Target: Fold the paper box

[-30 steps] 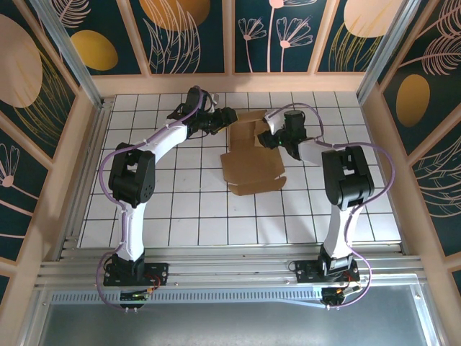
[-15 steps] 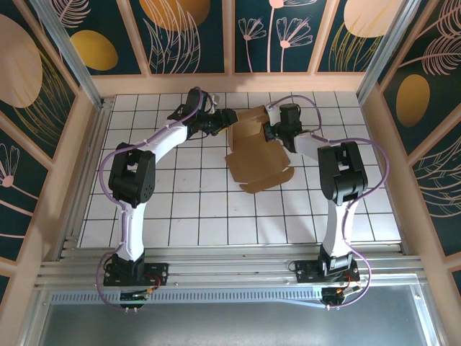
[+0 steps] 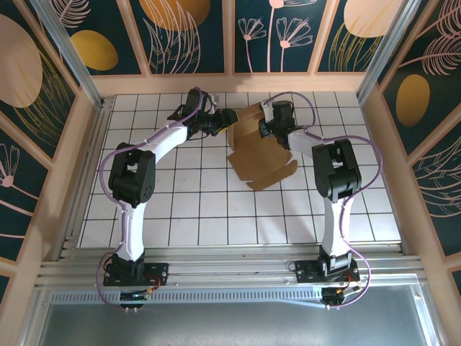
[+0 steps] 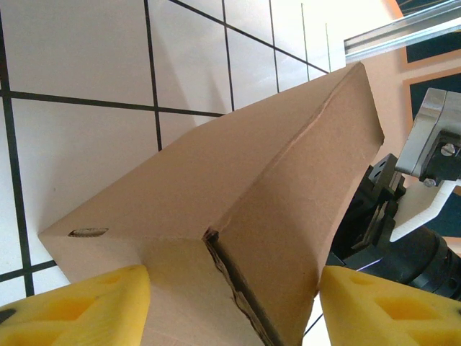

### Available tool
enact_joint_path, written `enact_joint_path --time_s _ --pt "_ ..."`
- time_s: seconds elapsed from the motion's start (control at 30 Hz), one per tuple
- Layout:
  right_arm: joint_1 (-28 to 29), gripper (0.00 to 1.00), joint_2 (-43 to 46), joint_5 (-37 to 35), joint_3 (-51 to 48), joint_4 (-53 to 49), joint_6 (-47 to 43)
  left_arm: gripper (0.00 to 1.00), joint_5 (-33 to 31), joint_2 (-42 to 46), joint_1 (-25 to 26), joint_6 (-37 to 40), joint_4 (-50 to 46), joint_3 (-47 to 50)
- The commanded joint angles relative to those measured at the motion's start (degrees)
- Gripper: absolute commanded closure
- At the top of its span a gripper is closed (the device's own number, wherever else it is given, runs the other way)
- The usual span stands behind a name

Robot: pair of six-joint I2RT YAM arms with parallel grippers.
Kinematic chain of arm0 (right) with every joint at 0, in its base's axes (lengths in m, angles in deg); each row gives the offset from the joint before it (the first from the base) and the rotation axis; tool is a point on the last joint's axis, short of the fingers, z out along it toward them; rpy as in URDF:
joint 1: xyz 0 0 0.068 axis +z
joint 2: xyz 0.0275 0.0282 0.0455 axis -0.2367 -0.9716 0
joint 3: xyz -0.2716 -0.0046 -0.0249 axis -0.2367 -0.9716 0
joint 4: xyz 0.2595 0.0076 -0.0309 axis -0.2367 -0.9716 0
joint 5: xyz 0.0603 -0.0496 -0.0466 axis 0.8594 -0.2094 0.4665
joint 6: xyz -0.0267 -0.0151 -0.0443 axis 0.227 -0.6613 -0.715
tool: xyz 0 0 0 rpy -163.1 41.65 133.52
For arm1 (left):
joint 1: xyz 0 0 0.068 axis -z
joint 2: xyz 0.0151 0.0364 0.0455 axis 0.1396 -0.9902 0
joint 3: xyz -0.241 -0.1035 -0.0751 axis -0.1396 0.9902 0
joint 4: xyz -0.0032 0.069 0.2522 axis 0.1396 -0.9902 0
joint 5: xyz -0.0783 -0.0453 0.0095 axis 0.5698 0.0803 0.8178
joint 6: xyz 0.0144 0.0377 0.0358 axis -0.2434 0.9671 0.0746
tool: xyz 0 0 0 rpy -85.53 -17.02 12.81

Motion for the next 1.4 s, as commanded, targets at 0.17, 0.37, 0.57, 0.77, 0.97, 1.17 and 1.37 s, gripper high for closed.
enact_joint_path --time_s 0.17,0.37,0.57,0.77,0.97,1.17,1.37 --pt "1.63 0.92 -1.77 1.15 -0.33 -0.6 2.85 0.32 1.05 0.62 0.35 -1.17 -0.16 -0.44" --pt "1.47 1.0 0.32 2.77 -0.5 -3.16 -2.02 0.29 -5.26 7.22 0.35 1.51 0.53 2.64" --pt "-0.71 1.0 8.68 2.02 -0.03 -13.24 -17.83 0.19 -15.81 21.9 0.31 8.77 1.79 8.3" --pt "0.61 1.0 15.09 -11.5 5.82 -35.69 -47.92 0.13 -26.08 37.31 0.3 18.63 5.74 18.72" --pt "4.68 1.0 17.84 -36.92 3.42 -37.85 -77.7 0.12 -29.84 48.14 0.31 25.3 14.32 31.28" --pt "14.65 1.0 16.0 -35.41 -4.97 -23.34 -92.4 0.11 -29.71 51.22 0.31 24.99 19.15 38.27" --pt "23.26 0.95 10.17 -30.61 -12.32 -10.73 -96.69 0.11 -28.11 52.8 0.29 23.92 19.45 41.55"
